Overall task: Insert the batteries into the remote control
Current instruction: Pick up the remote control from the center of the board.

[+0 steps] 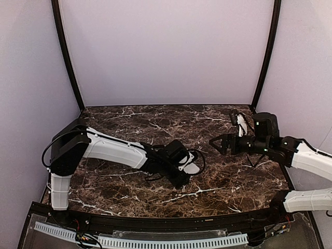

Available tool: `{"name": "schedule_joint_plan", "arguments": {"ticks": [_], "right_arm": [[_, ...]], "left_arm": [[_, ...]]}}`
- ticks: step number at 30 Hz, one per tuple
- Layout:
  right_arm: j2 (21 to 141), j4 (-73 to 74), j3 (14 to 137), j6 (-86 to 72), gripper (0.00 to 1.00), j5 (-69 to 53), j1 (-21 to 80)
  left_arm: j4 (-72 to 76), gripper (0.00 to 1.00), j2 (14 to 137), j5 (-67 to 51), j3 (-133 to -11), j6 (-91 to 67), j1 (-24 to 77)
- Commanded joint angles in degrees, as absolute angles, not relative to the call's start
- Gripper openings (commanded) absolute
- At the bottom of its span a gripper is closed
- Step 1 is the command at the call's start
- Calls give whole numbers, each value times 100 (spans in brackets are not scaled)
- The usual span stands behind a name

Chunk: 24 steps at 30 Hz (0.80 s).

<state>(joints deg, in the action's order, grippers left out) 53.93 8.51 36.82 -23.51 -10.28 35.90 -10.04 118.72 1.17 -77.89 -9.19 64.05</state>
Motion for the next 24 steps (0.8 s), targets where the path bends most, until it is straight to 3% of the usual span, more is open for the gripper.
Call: {"name": "schedule_joint_plan", "arguments": {"ticks": [1, 6, 11, 15, 24], "right_arm": [[5284, 661, 3582, -2431, 99, -1245, 3495], [5264, 674, 3577, -2329, 99, -1432, 3374], [5137, 682, 3569, -1757, 97, -2097, 3295], [5052, 709, 3614, -1386, 95, -2353, 3296], [5155, 153, 3690, -340, 81, -4369, 3443]], "left_arm": [[-1511, 61, 12078, 310, -8009, -786, 6434], [-1647, 42, 12046, 343, -8102, -764, 6418], [-971, 30, 11284, -1234, -7636, -624, 6153], [-706, 28, 10459, -2209, -7168, -392, 5898], [-1124, 28, 9193, -4545, -6697, -308, 5506]]}}
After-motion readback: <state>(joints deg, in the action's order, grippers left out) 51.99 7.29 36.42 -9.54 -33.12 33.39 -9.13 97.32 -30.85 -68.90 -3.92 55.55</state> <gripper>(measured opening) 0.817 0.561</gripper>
